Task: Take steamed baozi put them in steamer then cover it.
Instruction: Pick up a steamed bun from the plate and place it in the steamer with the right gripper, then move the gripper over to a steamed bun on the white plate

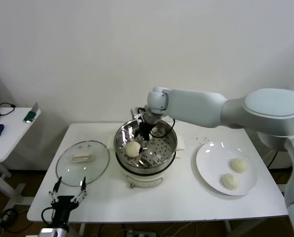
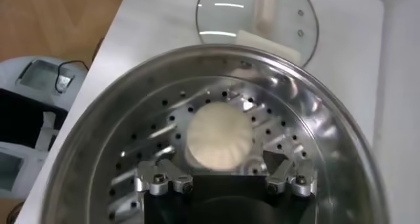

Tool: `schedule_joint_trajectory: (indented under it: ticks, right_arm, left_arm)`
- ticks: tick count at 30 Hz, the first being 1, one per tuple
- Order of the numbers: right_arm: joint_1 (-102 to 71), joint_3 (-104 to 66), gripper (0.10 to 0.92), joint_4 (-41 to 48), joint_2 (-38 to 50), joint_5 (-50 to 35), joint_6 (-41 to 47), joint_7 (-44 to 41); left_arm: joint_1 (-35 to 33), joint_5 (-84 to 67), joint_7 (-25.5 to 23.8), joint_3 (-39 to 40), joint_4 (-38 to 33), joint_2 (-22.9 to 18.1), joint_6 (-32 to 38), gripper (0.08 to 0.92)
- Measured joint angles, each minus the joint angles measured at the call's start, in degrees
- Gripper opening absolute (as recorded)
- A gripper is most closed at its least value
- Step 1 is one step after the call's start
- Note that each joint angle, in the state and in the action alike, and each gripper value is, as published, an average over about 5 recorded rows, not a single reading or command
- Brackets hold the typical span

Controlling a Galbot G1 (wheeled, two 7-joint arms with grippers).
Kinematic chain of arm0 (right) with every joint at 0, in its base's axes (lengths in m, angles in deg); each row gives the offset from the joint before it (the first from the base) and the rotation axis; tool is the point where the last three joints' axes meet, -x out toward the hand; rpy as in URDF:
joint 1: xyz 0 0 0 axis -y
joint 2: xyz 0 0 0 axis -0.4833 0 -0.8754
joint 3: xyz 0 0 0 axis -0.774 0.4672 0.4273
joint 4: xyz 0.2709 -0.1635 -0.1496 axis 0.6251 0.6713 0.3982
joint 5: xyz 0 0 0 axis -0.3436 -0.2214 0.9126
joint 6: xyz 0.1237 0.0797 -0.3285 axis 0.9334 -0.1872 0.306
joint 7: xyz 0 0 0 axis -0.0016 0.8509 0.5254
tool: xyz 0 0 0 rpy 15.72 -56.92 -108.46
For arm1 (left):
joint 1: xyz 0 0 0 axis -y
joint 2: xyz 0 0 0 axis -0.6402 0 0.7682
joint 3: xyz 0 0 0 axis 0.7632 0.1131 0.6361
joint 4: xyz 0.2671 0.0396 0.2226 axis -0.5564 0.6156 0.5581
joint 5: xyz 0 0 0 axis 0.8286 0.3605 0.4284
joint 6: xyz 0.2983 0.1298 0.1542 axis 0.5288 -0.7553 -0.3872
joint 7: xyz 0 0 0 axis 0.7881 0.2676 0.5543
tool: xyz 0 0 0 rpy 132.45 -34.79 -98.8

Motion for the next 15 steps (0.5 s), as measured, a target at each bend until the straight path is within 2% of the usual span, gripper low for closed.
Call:
schedule_joint_trajectory:
  ticks: [8,15]
  right_arm:
    - [5.6,0.12,0.823,-6.9,10.95,1.81,-0.38,-2.58]
    - [5.93,-1.07,0.823,-13.76,23.47,7.66,-1.0,-4.44]
  left_arm:
    - [0.36,0.33,-0.03,0.24,-0.64,-0.92,-0.69,0.823]
    - [0.03,0.89,0.0,0.22,-0.69,-1.58,-1.02,0.823]
